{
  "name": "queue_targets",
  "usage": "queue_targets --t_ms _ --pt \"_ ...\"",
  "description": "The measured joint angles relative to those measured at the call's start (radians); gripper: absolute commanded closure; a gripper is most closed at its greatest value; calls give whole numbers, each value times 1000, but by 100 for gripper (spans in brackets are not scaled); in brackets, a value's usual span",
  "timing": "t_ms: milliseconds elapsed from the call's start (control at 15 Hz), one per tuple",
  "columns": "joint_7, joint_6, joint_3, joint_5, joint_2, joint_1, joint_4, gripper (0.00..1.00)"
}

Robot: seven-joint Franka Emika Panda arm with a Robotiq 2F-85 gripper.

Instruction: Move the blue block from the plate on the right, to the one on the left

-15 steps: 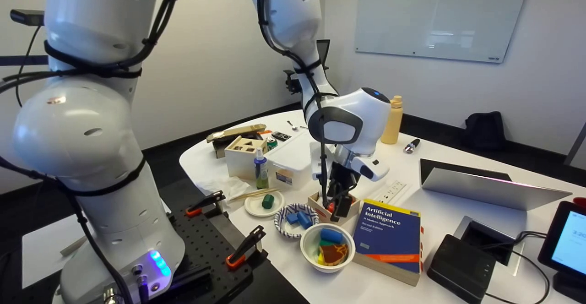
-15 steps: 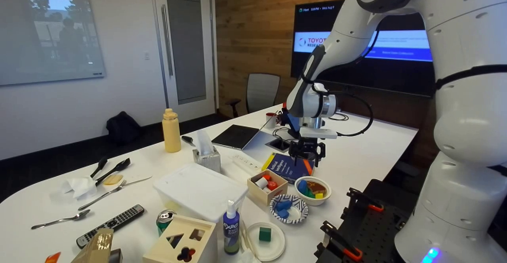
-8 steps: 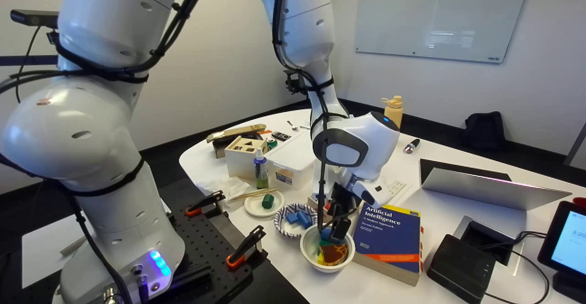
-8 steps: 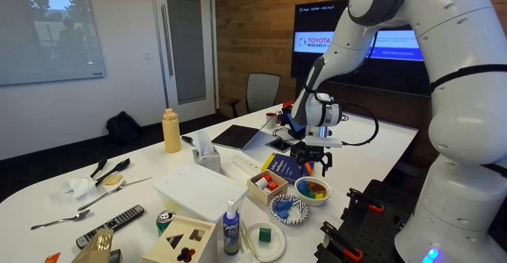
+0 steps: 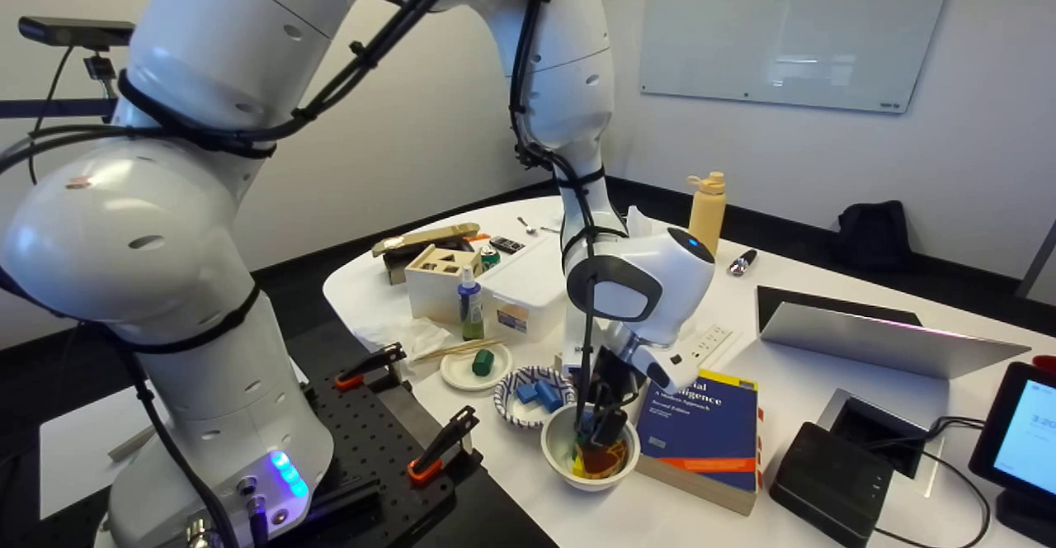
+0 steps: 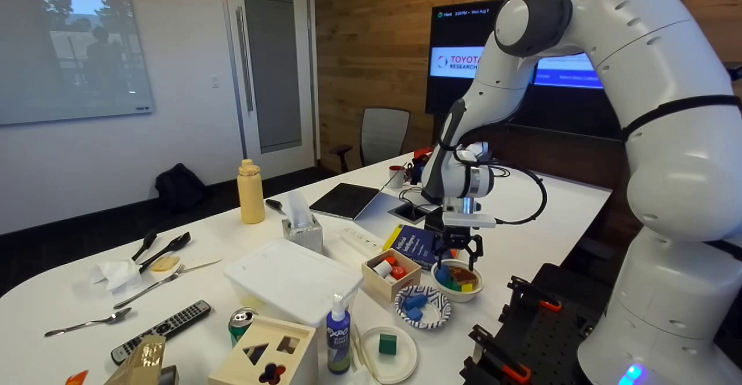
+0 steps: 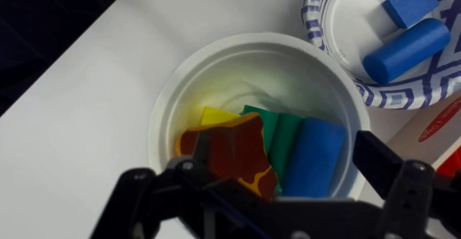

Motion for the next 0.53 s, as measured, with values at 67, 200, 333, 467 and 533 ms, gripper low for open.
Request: queue_targets --t_ms 67,200,333,467,533 --pt "0 0 1 0 10 0 10 0" --pt "1 0 0 0 25 0 27 0" --pt "1 0 0 0 36 1 42 0" --pt "1 0 0 -1 45 1 52 0" --pt "1 0 0 -1 49 1 57 0"
